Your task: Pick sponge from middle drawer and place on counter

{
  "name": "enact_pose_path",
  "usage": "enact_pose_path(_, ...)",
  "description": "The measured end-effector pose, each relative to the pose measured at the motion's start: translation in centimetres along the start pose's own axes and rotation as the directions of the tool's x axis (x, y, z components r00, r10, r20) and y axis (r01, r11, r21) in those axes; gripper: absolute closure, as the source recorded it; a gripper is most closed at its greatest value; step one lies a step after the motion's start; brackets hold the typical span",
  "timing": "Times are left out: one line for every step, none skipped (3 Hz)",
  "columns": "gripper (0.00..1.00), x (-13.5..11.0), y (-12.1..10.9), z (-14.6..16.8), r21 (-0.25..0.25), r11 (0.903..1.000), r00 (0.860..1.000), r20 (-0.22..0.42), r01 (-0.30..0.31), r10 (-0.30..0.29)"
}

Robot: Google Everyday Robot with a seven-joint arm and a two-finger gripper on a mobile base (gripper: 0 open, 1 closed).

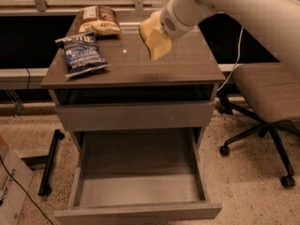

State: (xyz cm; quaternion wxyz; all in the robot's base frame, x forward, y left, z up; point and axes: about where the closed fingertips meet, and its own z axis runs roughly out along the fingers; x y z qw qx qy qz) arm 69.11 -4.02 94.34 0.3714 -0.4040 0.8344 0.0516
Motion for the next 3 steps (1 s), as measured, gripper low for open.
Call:
enact_pose_path(0.16, -1.9, -2.9, 3.7, 0.012, 0.9993, 0.998, -0.041, -0.036, 0.037)
enact_pose_path(0.00, -1.7, -5.2, 6.8, -0.012, 0.9938, 0.989, -0.098, -0.110, 0.109)
enact_pose_path(0.00, -2.4, -6.3, 6.5, -0.003, 0.9924, 0.989, -0.083, -0.123, 0.122)
